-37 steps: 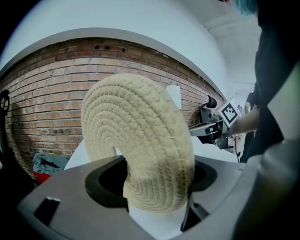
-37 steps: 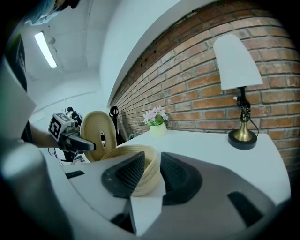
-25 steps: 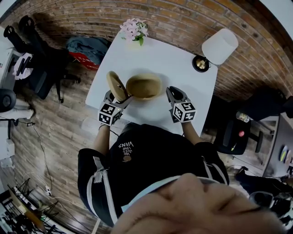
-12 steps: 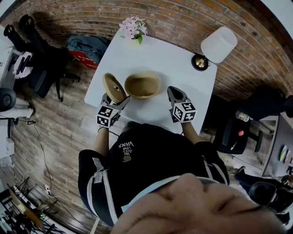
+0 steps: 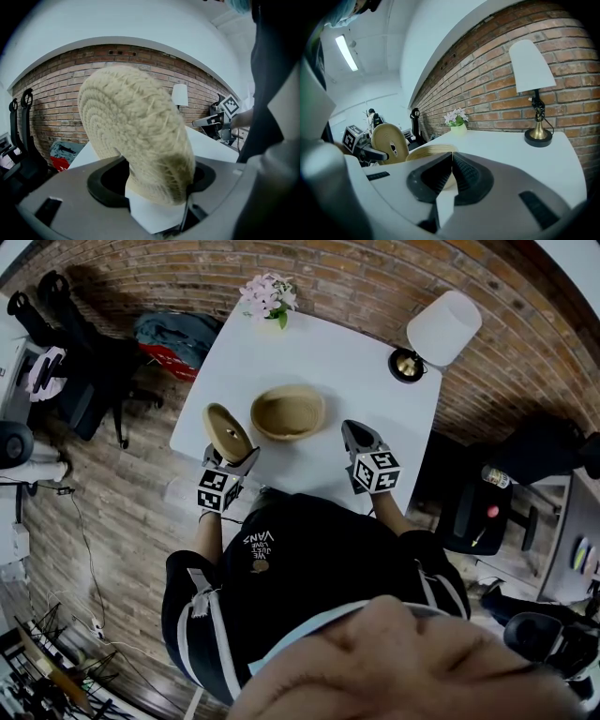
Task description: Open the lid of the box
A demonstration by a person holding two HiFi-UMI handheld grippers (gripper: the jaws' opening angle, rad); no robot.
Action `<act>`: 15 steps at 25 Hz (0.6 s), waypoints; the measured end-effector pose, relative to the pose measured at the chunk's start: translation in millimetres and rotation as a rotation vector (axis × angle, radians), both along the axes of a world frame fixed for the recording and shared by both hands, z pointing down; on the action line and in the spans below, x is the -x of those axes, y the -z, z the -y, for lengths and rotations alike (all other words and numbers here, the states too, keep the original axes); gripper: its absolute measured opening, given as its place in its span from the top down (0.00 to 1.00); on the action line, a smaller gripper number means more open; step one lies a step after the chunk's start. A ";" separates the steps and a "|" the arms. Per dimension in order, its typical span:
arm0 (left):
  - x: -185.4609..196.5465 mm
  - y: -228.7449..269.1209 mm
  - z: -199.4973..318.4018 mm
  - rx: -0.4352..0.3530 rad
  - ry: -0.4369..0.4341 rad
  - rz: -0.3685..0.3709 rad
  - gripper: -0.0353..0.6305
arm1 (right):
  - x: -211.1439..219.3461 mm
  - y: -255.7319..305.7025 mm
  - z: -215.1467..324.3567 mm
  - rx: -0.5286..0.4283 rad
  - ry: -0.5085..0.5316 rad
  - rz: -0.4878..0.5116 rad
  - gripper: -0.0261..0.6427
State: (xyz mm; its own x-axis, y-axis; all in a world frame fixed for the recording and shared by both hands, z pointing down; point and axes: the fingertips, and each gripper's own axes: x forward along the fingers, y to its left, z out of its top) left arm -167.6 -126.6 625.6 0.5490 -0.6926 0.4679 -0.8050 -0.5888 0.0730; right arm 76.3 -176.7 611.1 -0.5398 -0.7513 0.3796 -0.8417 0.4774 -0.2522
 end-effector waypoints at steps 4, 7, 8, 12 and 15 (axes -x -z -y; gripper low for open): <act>2.9 -5.2 -9.4 0.017 0.026 0.002 0.47 | -3.4 -4.5 -4.2 0.011 0.007 -0.005 0.95; 4.1 -8.5 -15.0 0.025 0.043 0.004 0.47 | -4.0 -7.5 -6.5 0.019 0.018 -0.011 0.95; 4.0 -9.4 -16.9 0.027 0.047 0.005 0.47 | -4.4 -8.3 -7.2 0.021 0.018 -0.012 0.95; 2.5 -12.9 -23.8 0.037 0.049 0.013 0.47 | -4.7 -11.1 -9.5 0.030 0.020 -0.010 0.95; 1.0 -15.4 -27.4 0.042 0.055 0.015 0.47 | -4.7 -14.1 -11.6 0.036 0.026 -0.012 0.95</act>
